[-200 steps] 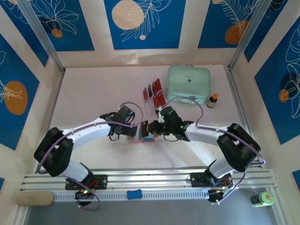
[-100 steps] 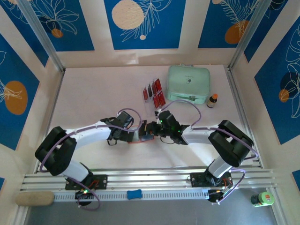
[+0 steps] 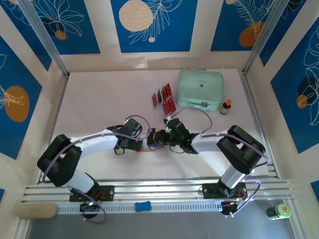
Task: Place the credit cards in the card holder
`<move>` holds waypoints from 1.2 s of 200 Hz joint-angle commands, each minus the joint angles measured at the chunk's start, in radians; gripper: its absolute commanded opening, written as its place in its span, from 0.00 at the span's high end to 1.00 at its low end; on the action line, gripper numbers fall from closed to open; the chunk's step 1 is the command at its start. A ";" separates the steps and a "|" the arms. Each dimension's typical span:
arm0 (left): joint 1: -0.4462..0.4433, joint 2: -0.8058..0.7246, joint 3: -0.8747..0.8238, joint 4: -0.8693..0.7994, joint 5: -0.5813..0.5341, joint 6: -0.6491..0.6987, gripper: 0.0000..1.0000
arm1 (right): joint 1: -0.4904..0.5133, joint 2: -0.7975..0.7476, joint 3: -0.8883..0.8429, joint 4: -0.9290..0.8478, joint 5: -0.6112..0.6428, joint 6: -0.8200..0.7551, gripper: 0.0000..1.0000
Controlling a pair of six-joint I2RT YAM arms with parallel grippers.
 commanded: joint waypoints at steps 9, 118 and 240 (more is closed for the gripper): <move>-0.006 0.003 -0.022 -0.004 -0.018 -0.006 0.00 | 0.009 0.018 -0.015 0.021 0.009 0.002 1.00; -0.007 0.008 -0.023 -0.005 -0.020 -0.004 0.00 | 0.009 0.017 -0.053 0.033 0.004 0.005 1.00; -0.007 0.003 -0.027 -0.005 -0.022 -0.005 0.00 | 0.012 0.059 -0.047 0.066 -0.074 0.013 1.00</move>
